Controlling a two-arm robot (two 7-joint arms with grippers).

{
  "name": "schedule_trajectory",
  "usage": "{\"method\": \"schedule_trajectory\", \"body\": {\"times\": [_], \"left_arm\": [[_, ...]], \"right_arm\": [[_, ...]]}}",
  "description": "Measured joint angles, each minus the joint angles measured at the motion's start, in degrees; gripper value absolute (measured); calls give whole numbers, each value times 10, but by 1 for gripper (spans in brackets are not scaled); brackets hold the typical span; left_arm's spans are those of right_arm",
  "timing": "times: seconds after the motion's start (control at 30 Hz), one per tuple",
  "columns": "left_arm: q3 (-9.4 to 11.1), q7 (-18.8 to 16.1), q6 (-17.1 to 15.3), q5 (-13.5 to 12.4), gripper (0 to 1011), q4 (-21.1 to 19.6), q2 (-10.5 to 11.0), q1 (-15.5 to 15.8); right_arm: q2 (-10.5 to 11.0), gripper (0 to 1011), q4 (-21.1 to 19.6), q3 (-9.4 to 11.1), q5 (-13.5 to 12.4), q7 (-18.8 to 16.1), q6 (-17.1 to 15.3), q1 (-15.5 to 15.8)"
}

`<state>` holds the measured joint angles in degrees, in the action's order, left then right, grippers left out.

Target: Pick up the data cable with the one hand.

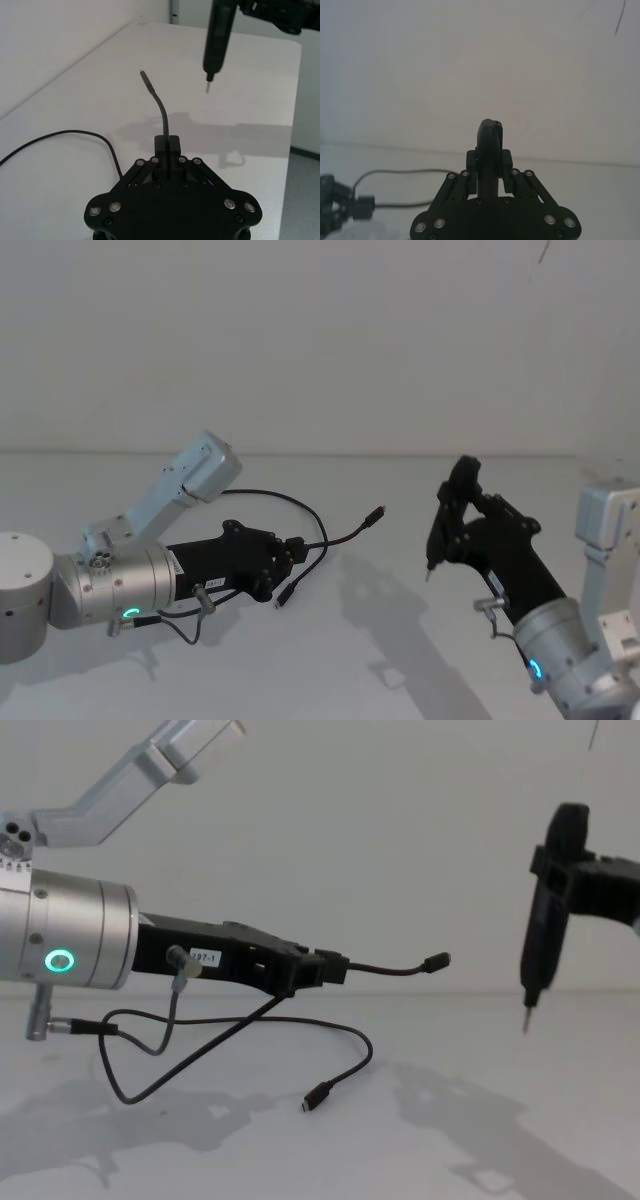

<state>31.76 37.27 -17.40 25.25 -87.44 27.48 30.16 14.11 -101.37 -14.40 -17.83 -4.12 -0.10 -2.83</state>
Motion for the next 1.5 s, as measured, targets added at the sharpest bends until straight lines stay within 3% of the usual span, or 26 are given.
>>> {"method": "schedule_trajectory", "body": {"times": [0.33,0.8,1.07,1.5], "left_arm": [[-1,1,0,3,34,-2,2,-1],[-1,2,0,4,34,-4,2,-2],[-1,2,0,4,34,-4,3,-2],[-1,2,0,4,35,-4,3,-2]], "right_arm": [[-40,279,43,-5,1,5,21,-50],[-76,279,117,-1,15,16,47,-109],[-85,279,125,0,16,15,44,-116],[-89,279,106,-1,13,-2,28,-100]]}}
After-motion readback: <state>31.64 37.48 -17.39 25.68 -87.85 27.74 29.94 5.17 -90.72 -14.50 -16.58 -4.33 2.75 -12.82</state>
